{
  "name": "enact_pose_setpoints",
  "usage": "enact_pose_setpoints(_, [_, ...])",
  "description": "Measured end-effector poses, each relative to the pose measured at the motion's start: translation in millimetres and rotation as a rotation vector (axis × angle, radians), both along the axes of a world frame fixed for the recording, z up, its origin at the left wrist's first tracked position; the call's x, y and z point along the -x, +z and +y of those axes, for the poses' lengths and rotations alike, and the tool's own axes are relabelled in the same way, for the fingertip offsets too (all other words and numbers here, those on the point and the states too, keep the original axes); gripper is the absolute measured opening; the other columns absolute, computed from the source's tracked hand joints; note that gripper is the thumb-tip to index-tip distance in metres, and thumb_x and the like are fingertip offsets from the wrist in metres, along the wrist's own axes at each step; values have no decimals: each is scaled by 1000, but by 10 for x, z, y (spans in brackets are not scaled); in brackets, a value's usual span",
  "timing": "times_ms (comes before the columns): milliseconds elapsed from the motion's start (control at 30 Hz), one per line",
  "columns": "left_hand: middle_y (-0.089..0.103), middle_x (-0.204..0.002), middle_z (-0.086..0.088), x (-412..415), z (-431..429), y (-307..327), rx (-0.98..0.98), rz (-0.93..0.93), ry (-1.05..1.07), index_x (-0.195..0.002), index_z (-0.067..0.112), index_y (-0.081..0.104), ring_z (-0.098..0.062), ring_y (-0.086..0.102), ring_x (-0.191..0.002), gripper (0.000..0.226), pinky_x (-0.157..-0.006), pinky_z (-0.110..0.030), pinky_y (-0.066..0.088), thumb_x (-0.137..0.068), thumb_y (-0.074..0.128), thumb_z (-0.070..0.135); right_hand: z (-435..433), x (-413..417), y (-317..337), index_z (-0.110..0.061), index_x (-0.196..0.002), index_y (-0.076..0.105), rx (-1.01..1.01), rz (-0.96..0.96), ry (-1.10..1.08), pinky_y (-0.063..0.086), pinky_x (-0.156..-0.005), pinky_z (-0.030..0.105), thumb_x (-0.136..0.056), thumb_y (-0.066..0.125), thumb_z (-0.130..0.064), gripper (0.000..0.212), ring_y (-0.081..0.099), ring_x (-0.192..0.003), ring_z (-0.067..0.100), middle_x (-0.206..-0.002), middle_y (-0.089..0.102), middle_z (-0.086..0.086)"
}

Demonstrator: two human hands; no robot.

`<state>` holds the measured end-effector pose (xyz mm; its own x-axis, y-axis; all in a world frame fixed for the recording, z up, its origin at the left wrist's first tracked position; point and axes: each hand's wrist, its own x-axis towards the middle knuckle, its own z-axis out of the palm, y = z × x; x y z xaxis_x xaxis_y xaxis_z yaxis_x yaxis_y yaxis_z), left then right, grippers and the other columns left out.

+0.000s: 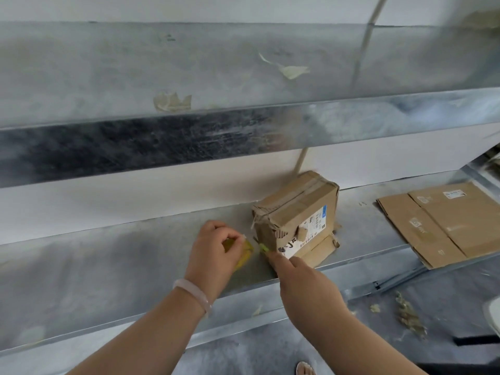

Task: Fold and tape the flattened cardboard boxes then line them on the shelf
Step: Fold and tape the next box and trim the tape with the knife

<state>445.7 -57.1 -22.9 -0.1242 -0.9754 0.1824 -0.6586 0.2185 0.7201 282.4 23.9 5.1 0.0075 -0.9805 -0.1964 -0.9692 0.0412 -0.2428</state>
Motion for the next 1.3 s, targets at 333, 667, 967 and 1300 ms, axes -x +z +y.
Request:
enact_pose_setpoints(333, [61, -93, 4, -297, -175, -427, 206, -357, 7, -78, 18, 64, -19, 59, -79, 16, -72, -31, 46, -84, 51, 24, 146, 602, -37, -17, -122, 49, 689, -341, 188, 34, -45, 10, -93, 44, -21, 30, 47, -51, 1, -85, 65, -5])
enact_pose_setpoints(667, [61, -105, 11, -194, 166, -725, 71, -315, -57, -81, 20, 69, -11, 60, -87, 24, -80, -29, 51, -85, 48, 31, -417, 2058, -465, -24, -131, 47, 225, -249, -391, 44, -70, 37, -96, 43, -3, 41, 50, -84, 22, -124, 52, 10])
enact_pose_setpoints(967, [58, -117, 12, 342, 332, -179, 32, -80, 408, -127, 20, 61, -10, 56, -109, 36, -90, -15, 38, -93, 57, 12, -873, 2399, -694, -26, -141, 49, 144, -62, -128, 25, -117, 40, -98, 36, -28, 45, 26, -142, 23, -154, 33, -1])
enact_pose_setpoints(1300, [54, -122, 20, 1535, 254, 318, -401, 897, 587, -141, 38, 40, -5, 50, -114, 45, -103, -25, 34, -97, 47, 43, -1130, 1459, 138, -35, -140, 41, -77, -929, -353, 42, -105, 49, -92, 39, -59, 53, 54, -120, 22, -140, 51, -3])
